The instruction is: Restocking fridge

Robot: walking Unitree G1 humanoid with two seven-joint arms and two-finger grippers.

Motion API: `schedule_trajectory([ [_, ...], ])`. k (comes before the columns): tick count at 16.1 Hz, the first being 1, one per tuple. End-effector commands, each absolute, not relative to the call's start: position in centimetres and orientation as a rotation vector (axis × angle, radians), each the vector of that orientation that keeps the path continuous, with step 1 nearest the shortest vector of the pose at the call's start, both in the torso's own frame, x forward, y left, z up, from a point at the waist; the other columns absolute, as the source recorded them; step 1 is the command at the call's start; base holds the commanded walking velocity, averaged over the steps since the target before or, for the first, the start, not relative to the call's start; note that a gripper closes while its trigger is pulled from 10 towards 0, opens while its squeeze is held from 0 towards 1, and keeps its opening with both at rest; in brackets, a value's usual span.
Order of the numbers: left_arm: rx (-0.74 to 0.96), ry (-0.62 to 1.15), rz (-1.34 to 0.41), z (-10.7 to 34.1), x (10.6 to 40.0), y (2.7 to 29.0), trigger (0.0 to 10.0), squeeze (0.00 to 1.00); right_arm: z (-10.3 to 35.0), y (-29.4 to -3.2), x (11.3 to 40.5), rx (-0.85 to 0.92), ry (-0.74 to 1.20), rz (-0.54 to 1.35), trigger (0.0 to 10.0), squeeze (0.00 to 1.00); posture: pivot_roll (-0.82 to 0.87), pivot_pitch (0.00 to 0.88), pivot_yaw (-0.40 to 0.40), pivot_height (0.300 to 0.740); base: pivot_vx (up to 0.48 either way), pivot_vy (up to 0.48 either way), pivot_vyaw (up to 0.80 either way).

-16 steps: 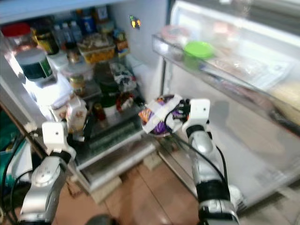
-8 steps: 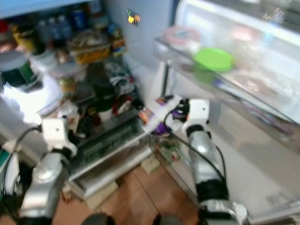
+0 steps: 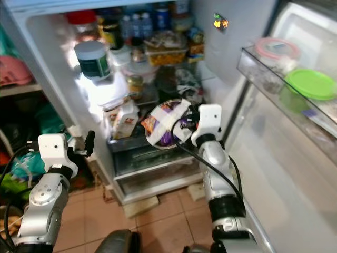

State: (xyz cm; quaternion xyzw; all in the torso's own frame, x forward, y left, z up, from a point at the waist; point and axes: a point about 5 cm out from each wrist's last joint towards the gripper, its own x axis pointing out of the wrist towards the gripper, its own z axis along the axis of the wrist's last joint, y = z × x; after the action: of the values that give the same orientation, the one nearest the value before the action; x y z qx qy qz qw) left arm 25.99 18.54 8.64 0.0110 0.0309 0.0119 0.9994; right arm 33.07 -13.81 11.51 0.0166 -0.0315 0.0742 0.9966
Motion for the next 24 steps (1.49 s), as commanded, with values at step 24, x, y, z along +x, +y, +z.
schedule_trajectory([
  [24,-0.014,0.041,-0.081,9.0,26.9,17.3,10.0,0.00,12.7,-13.4,33.6,0.081,-0.128,0.129,10.0,0.00,0.08,0.049,0.022,0.740,0.159,0.000,0.00],
])
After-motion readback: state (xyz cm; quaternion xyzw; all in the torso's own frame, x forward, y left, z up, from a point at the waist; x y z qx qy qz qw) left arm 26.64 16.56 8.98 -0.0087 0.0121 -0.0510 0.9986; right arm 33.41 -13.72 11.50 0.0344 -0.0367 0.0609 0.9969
